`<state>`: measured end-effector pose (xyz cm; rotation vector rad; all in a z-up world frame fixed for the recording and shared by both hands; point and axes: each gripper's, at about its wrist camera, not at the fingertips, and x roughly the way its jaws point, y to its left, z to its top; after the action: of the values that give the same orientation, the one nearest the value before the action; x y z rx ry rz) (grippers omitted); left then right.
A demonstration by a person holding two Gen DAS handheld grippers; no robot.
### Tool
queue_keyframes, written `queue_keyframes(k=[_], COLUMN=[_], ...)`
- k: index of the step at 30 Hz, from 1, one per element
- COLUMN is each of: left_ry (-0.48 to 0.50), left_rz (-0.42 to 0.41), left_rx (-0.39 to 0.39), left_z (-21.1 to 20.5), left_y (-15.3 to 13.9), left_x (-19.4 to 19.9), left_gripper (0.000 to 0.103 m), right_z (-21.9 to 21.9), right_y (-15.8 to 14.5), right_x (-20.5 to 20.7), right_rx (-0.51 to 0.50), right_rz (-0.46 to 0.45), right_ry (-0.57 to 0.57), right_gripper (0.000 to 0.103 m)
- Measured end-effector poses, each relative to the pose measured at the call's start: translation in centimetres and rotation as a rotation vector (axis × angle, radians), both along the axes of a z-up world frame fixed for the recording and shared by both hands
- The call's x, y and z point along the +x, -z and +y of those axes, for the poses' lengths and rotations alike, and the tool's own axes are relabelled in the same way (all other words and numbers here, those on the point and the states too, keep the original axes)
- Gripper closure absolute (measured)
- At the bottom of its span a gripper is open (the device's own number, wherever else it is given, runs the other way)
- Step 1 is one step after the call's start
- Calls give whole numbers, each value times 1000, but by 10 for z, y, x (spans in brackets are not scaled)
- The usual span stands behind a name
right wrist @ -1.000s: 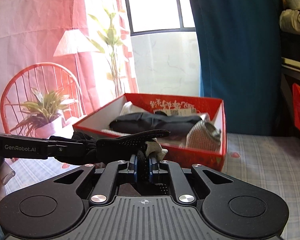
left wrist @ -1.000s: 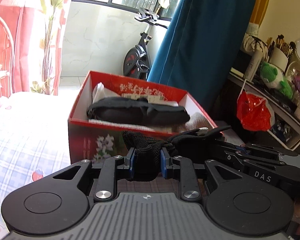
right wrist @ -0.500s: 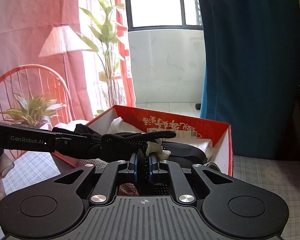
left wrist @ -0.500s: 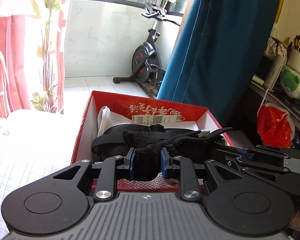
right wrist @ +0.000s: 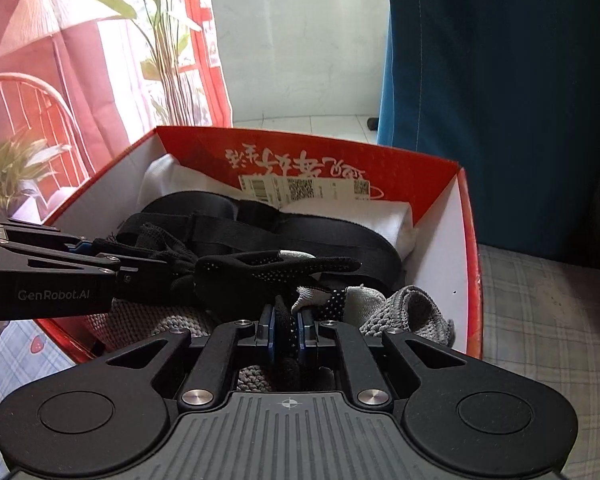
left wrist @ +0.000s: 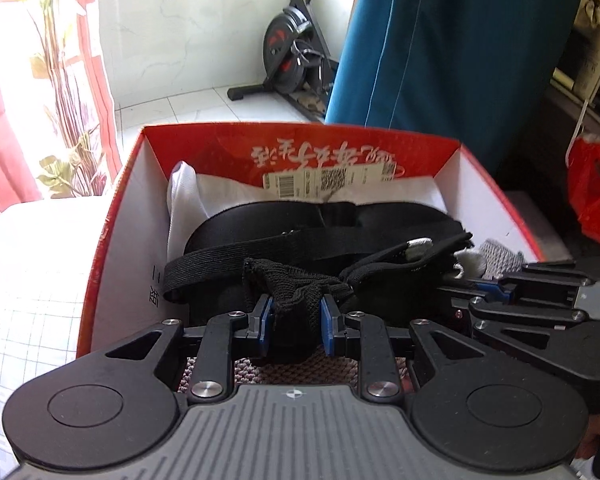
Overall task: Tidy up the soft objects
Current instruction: 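Lower the black glove into the box and open both grippers, then move both open grippers down onto the yellow cake packet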
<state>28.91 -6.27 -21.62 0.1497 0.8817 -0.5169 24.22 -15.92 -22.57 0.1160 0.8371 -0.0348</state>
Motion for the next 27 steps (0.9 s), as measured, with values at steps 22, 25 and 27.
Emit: queue_keyframes(k=[22, 25, 27], left_ry=[-16, -25, -22], left_rz=[-108, -174, -184], left_rx=[-80, -94, -110], left_z=[38, 40, 42], left_y=[-33, -41, -44], left_x=[-47, -73, -91], left_gripper=[26, 25, 23], right_z=[-6, -16, -24], right_y=[-41, -54, -58], right_x=[-61, -91, -109], right_rx=[-24, -43, -45], right_rz=[-124, -166, -180], right_ry=[-80, -103, -113], right_gripper=[59, 58, 56])
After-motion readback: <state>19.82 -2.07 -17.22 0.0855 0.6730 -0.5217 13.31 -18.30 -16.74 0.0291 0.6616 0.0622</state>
